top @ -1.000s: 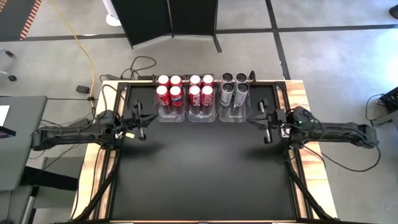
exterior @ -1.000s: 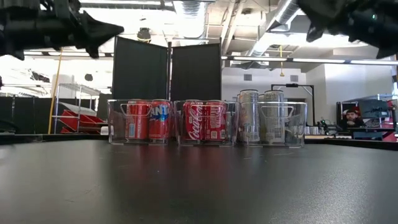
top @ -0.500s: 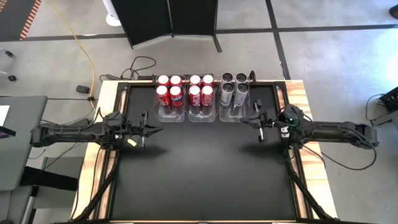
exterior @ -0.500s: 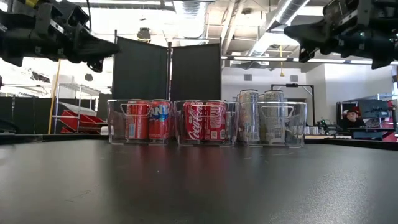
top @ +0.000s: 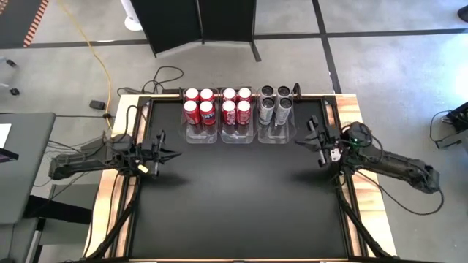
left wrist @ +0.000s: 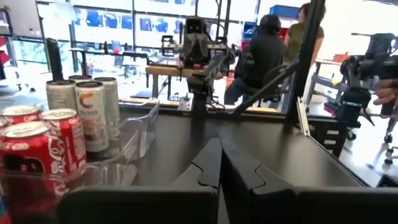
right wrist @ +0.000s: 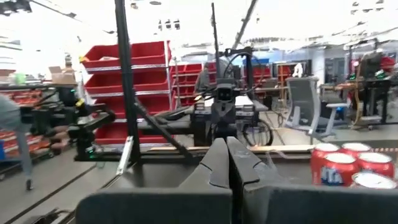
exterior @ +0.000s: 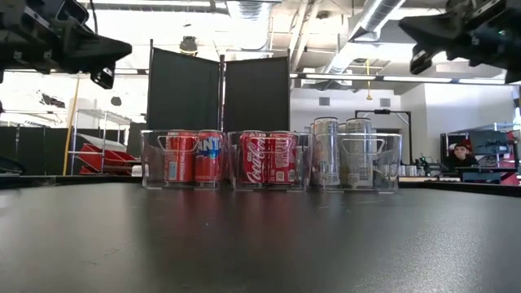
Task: Sort soda cans
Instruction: Return to Home Position
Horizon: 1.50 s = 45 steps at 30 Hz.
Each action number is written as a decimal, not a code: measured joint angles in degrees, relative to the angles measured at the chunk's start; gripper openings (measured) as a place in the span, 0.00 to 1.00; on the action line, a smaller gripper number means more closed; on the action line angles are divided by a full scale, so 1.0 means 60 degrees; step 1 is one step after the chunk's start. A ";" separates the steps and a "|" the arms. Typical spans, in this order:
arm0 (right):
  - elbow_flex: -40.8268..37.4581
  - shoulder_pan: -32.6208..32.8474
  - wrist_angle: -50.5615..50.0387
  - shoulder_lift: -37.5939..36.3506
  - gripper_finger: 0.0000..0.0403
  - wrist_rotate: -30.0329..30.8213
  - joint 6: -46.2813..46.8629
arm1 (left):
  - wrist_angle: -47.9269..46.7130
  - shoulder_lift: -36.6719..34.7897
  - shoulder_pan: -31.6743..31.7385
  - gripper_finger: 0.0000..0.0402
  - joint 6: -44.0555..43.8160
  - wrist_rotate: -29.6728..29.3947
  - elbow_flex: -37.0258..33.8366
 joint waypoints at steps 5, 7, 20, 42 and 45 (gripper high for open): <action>0.0000 0.0416 -0.1762 -0.1309 0.00 0.0718 -0.0152 | -0.1177 -0.0786 -0.0150 0.00 -0.0378 -0.0027 -0.0138; 0.0000 0.0686 -0.2019 -0.1689 0.00 0.1165 -0.0424 | -0.1139 -0.0761 -0.0237 0.00 -0.0459 -0.0028 -0.0349; -0.1271 0.3012 -0.0483 -0.2201 0.00 0.3612 -0.1389 | -0.0281 -0.0680 -0.0273 0.00 -0.0410 -0.0857 -0.0936; -0.1257 0.2297 -0.3320 -0.3466 0.00 0.3002 -0.1182 | -0.0827 -0.0763 -0.0287 0.00 -0.1014 0.0560 -0.0759; -0.1253 0.2502 -0.3437 -0.3463 0.00 0.2949 -0.1179 | -0.0792 -0.0753 -0.0439 0.00 -0.1055 0.0514 -0.0787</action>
